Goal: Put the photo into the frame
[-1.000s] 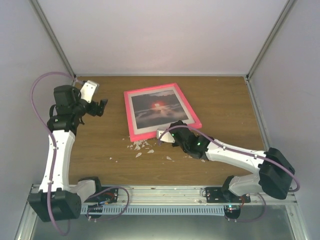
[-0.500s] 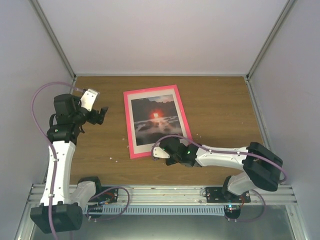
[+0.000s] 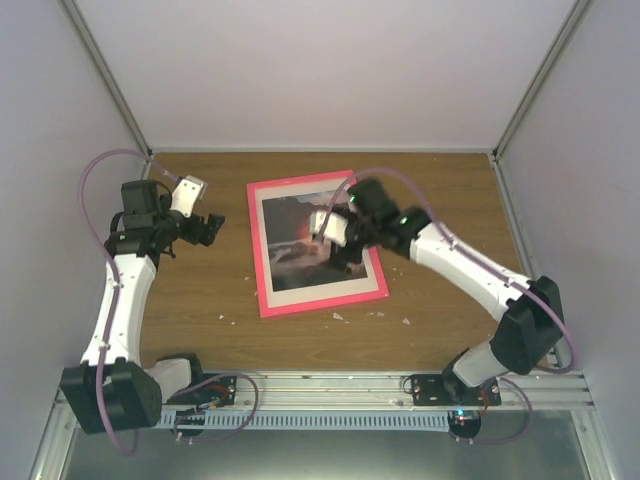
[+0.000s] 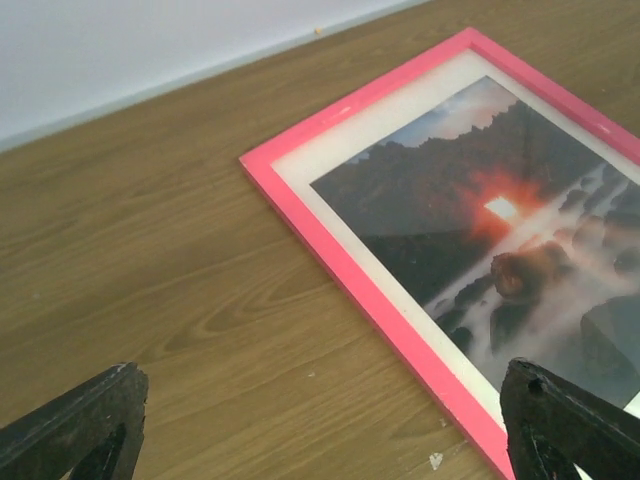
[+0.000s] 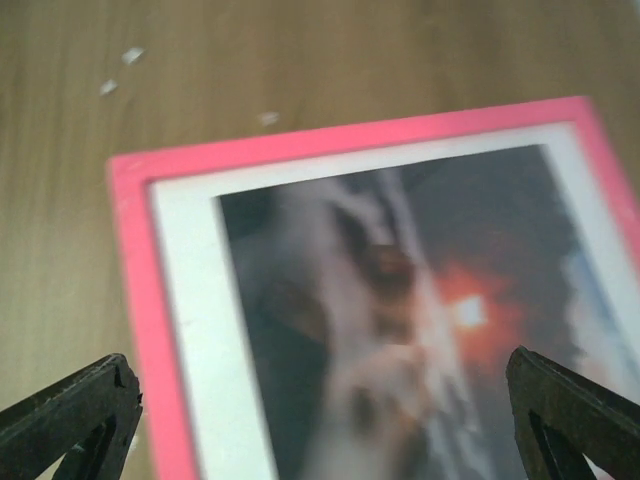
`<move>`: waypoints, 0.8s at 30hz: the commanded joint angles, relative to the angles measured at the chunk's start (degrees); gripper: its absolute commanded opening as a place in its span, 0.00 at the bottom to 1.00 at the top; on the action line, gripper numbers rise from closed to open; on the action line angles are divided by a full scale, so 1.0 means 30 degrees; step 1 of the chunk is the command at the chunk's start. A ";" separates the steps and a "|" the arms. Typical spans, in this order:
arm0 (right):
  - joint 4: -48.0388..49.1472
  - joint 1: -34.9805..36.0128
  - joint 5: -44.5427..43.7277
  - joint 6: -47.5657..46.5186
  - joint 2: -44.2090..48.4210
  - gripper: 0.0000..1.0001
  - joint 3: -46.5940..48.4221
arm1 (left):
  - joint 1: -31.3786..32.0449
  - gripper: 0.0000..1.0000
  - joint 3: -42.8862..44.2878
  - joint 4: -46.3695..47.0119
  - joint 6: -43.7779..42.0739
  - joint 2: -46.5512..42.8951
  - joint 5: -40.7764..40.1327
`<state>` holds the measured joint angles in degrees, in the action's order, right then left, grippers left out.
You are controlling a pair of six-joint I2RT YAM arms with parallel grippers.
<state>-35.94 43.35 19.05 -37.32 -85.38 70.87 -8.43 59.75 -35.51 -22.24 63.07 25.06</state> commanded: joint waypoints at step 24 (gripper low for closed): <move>-0.8626 -1.4158 1.3389 0.3479 -1.3997 0.97 1.0637 | -0.0268 0.77 0.0844 -0.0318 -0.2847 0.8328 0.1014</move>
<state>-60.99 0.19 54.89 -29.67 -126.78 103.13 -8.78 62.74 -37.04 -28.58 85.62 28.91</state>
